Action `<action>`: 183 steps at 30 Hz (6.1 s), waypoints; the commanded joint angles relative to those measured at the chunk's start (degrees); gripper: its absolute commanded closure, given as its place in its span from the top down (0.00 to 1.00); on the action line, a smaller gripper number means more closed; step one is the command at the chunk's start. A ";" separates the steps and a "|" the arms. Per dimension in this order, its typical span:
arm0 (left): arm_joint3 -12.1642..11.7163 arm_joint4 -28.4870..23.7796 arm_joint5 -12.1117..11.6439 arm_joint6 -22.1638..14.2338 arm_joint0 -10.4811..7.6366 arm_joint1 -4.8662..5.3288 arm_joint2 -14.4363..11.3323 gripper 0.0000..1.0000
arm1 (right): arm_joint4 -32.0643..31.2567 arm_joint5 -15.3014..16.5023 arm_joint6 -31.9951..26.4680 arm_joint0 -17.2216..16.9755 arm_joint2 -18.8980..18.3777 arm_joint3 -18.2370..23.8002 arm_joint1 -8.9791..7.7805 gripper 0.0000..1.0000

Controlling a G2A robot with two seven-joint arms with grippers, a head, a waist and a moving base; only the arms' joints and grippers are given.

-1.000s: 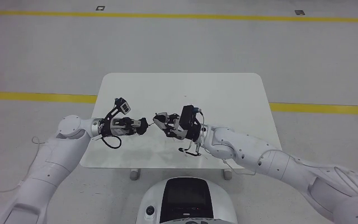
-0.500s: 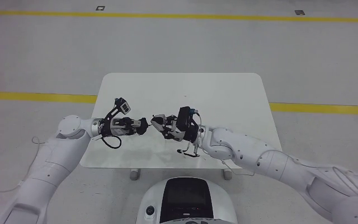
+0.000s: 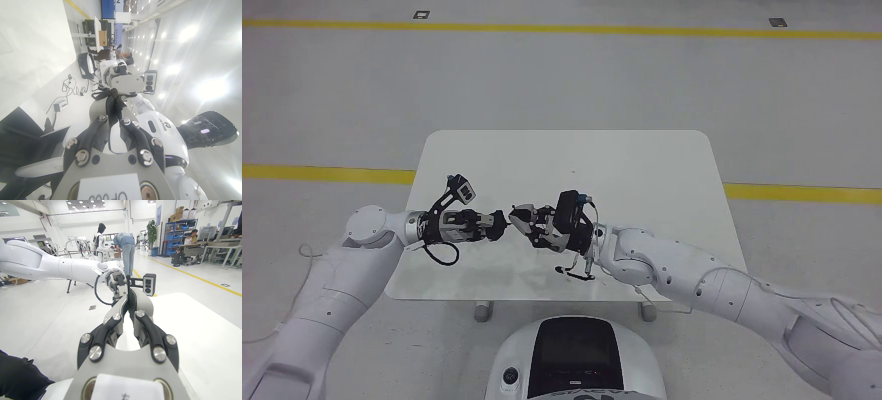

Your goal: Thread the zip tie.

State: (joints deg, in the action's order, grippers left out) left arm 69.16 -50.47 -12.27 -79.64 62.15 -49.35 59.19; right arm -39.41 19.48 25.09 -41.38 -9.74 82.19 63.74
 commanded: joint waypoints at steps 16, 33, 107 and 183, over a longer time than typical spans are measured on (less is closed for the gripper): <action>0.00 0.00 0.00 0.00 0.00 0.00 0.00 0.00 | 0.23 0.00 0.37 -0.02 0.00 -1.91 1.47 0.00; 0.00 0.00 0.00 0.00 0.00 0.00 0.00 0.00 | 0.64 0.00 -0.02 -0.08 0.00 -2.27 1.94 1.00; -1.64 -25.45 17.69 6.91 2.07 -4.79 -3.43 0.00 | -50.02 -36.71 -2.25 -16.53 -11.85 4.67 -0.81 1.00; -2.28 -24.76 17.37 7.01 1.68 -4.91 -3.28 0.00 | -50.54 -36.96 -2.30 -11.72 -9.24 -0.67 4.50 0.00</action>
State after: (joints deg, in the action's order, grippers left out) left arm 66.88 -75.23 5.10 -72.63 63.82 -54.26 55.92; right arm -89.95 -17.45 22.77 -53.09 -18.99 81.58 68.23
